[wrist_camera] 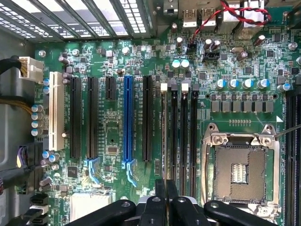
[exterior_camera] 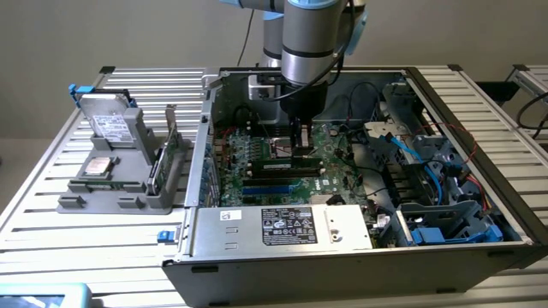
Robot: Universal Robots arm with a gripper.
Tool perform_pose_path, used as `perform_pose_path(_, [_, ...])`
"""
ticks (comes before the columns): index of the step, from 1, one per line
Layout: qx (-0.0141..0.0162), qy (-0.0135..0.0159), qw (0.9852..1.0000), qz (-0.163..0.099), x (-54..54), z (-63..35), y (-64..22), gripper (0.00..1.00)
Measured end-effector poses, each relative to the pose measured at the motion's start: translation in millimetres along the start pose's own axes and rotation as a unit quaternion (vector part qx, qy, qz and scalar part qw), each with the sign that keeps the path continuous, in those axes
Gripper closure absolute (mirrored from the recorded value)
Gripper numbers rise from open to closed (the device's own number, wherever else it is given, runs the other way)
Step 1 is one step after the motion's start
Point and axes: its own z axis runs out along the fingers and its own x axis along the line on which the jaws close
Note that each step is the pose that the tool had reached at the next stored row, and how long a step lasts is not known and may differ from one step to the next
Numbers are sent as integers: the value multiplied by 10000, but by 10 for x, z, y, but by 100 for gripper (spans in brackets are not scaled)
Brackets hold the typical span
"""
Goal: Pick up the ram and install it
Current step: 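Insert the ram into the slot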
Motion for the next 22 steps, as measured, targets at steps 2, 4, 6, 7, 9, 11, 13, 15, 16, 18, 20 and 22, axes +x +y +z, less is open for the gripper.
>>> perform_pose_path(2, [1, -2, 10000, 0, -4, 2, -1, 87])
perform_pose_path(4, [0, 0, 10000, -1, -5, 4, -1, 87])
perform_pose_path(6, [0, 0, 10000, 0, -6, 7, 0, 87])
perform_pose_path(7, [0, -1, 10000, 0, -6, 9, 0, 87])
perform_pose_path(9, [0, 0, 10000, 0, -6, 13, 0, 87])
perform_pose_path(11, [0, 0, 10000, 0, -7, 16, 0, 87])
perform_pose_path(13, [0, -1, 10000, 0, -8, 21, 0, 87])
perform_pose_path(15, [0, 0, 10000, 0, -9, 33, 0, 87])
perform_pose_path(16, [0, 0, 10000, 0, -10, 38, -1, 87])
perform_pose_path(18, [0, -1, 10000, 2, -11, 39, -1, 87])
perform_pose_path(20, [0, -1, 10000, 5, -17, 38, -1, 87])
perform_pose_path(22, [0, -1, 10000, 7, -18, 38, -1, 87])
